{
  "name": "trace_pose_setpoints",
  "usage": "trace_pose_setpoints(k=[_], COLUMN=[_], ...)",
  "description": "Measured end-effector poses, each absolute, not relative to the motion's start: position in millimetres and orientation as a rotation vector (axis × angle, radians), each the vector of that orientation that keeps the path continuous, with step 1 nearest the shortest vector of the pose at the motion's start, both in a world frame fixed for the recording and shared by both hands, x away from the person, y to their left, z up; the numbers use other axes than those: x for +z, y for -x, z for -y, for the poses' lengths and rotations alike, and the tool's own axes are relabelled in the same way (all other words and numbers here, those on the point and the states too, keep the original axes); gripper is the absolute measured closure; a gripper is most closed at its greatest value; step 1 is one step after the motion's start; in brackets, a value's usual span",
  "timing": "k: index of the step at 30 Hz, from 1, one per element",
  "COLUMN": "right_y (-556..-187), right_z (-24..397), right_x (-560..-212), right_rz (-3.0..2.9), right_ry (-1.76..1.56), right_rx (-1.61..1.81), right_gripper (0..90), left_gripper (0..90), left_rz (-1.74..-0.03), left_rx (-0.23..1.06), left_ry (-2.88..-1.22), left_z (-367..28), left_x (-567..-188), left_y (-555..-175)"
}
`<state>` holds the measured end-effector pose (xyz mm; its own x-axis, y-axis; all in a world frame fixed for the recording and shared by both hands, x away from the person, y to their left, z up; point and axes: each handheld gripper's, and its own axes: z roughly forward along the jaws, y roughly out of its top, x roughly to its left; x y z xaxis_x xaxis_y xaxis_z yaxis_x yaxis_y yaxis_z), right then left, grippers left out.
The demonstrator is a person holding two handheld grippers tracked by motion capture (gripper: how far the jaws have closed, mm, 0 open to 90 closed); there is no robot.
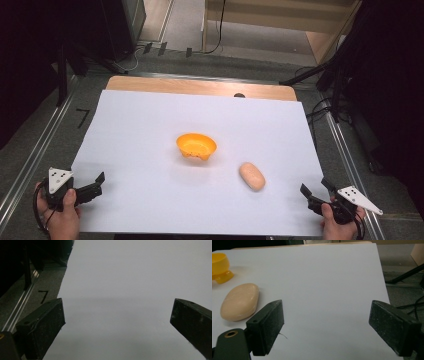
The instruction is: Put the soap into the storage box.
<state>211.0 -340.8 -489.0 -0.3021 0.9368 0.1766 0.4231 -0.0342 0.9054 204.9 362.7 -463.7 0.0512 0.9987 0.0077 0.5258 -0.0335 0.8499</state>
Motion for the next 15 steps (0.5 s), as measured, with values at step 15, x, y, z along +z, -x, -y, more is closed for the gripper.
trace_pose_setpoints(k=[15], right_y=[-221.5], right_z=[324.6], right_x=[-486.2], right_rz=[-1.866], right_ry=[-1.473], right_rx=[1.137], right_gripper=[18.6], left_gripper=[0.0], left_rz=[-1.554], left_rx=[0.872], left_ry=[-1.633], left_z=[-363.2], left_x=[-463.9], left_y=[-204.9])
